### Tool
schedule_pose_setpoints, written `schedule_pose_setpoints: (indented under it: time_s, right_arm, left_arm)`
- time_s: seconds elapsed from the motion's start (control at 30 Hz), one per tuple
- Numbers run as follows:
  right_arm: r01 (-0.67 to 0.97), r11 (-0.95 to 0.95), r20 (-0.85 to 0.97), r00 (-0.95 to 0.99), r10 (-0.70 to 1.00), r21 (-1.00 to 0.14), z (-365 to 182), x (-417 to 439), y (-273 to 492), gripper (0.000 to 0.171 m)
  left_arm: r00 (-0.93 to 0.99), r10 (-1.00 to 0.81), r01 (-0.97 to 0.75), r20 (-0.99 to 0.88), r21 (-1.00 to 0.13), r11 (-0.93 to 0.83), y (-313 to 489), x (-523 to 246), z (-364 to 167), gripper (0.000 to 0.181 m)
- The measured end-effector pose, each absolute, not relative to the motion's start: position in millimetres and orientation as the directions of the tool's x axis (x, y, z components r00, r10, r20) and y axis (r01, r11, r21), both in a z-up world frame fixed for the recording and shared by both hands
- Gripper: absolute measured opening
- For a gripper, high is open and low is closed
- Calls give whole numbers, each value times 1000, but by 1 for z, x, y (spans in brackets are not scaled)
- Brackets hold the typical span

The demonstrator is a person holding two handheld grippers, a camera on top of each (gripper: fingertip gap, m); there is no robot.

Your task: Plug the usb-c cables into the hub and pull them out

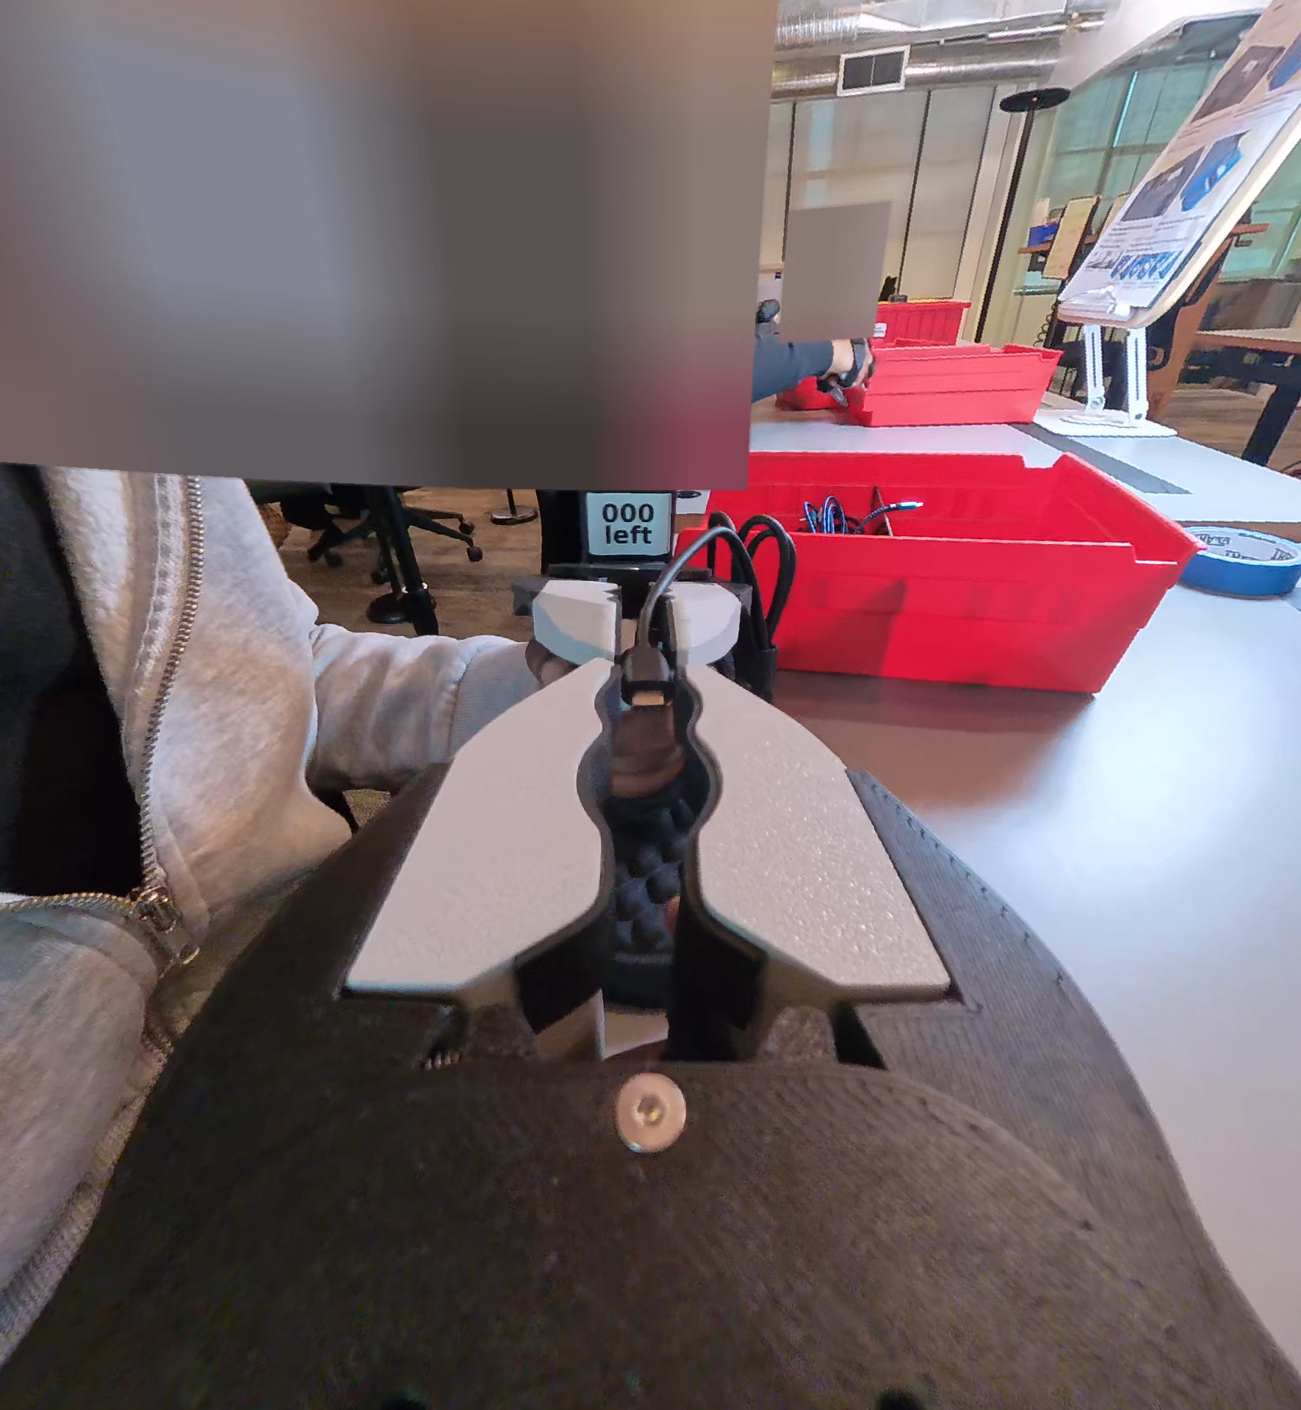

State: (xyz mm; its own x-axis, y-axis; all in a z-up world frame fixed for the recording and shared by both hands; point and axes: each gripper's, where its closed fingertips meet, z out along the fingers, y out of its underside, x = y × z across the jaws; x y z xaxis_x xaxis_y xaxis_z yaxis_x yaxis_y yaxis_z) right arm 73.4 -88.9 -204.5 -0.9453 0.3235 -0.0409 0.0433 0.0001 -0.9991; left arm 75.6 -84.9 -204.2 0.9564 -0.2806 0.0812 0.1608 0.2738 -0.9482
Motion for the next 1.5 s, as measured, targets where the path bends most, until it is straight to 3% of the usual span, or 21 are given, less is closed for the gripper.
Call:
schedule_pose_setpoints:
  time_s: [0.5,0.6,0.67,0.77,0.9,1.03,1.17,1.3,1.4,1.5]
  right_arm:
    - [82,72,-57,-953,297,-994,-214,76,-86,12]
    - [47,86,-11,-927,374,-995,-198,74,-56,26]
    - [105,158,-45,-937,347,-982,-198,88,-36,36]
    - [225,455,-90,-950,300,-861,-234,116,-20,55]
    - [311,609,-124,-936,329,-730,-265,143,-9,53]
    - [147,683,111,-941,319,-715,-286,138,-5,42]
    - [-4,830,178,-977,115,-558,-322,146,-16,45]
    - [25,819,-9,-1000,25,-574,-326,142,-29,45]
    - [49,845,-194,-979,-65,-532,-332,145,-37,47]
    - [22,884,-297,-946,-133,-467,-345,149,-41,37]
  left_arm:
    - [960,-273,127,67,-970,209,-78,79,-214,14]
    - [964,-255,137,77,-964,227,-80,74,-212,13]
    - [966,-248,131,74,-966,223,-79,74,-213,14]
    - [965,-253,118,63,-972,206,-78,76,-215,14]
    - [970,-232,122,70,-968,220,-79,73,-213,14]
    - [969,-240,119,66,-970,214,-79,74,-214,14]
    - [967,-248,107,52,-971,215,-79,77,-214,14]
    - [965,-260,94,37,-973,210,-79,80,-215,14]
    - [964,-265,92,34,-974,209,-79,81,-215,14]
    - [963,-267,91,32,-973,212,-80,82,-215,14]
